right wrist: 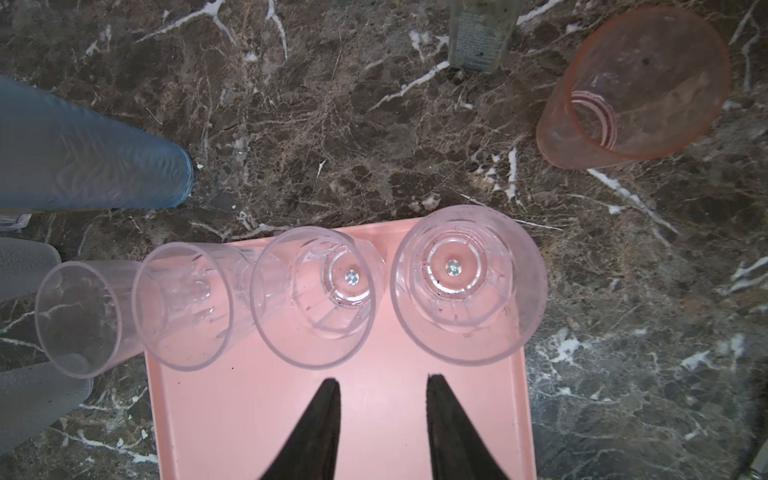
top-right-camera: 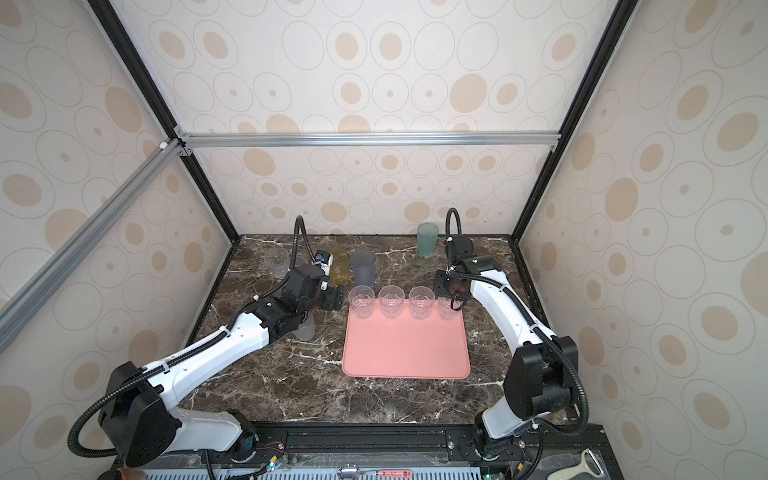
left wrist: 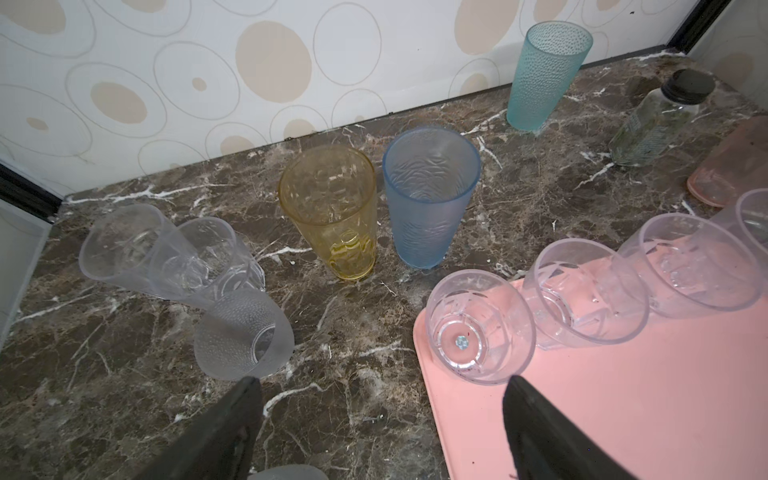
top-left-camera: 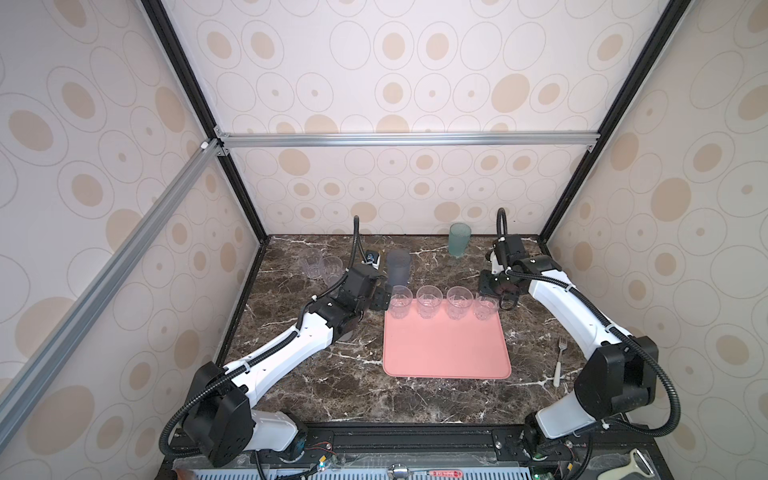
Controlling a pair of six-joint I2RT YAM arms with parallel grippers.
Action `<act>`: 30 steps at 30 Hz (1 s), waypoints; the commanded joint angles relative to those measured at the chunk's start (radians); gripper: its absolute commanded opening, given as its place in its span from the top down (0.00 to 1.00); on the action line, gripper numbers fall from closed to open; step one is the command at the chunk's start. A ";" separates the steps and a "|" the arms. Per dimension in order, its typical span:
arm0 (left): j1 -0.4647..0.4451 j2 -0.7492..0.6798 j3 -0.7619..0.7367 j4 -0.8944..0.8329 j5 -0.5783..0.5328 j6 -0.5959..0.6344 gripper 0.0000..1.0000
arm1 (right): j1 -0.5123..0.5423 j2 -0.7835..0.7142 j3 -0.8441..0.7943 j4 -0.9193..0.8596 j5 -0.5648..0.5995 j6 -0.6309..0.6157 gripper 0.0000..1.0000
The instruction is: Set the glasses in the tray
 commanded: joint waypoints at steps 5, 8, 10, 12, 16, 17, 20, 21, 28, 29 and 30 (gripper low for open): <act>0.080 0.087 0.166 -0.140 0.126 0.047 0.12 | 0.038 -0.022 0.030 -0.042 0.025 0.015 0.62; 0.132 0.129 0.234 -0.150 0.186 0.080 0.14 | 0.042 -0.025 0.029 -0.051 0.035 0.034 0.62; 0.164 0.163 0.280 -0.155 0.221 0.097 0.15 | 0.042 -0.018 0.036 -0.062 0.051 0.044 0.62; 0.186 0.206 0.326 -0.156 0.256 0.117 0.16 | 0.042 -0.012 0.052 -0.077 0.058 0.056 0.62; 0.204 0.297 0.429 -0.183 0.319 0.140 0.19 | 0.044 0.002 0.074 -0.078 0.045 0.087 0.62; 0.205 0.323 0.461 -0.195 0.329 0.144 0.20 | 0.047 0.008 0.084 -0.081 0.037 0.093 0.62; 0.206 0.384 0.531 -0.230 0.329 0.162 0.21 | 0.068 0.025 0.104 -0.085 0.042 0.111 0.62; 0.206 0.399 0.546 -0.241 0.321 0.167 0.22 | 0.080 0.030 0.112 -0.085 0.042 0.119 0.62; 0.246 0.437 0.576 -0.271 0.306 0.183 0.25 | 0.123 0.093 0.193 -0.096 0.030 0.142 0.62; 0.253 0.437 0.578 -0.272 0.313 0.184 0.26 | 0.130 0.105 0.208 -0.104 0.033 0.141 0.62; 0.260 0.437 0.579 -0.273 0.318 0.185 0.28 | 0.136 0.116 0.217 -0.106 0.033 0.142 0.62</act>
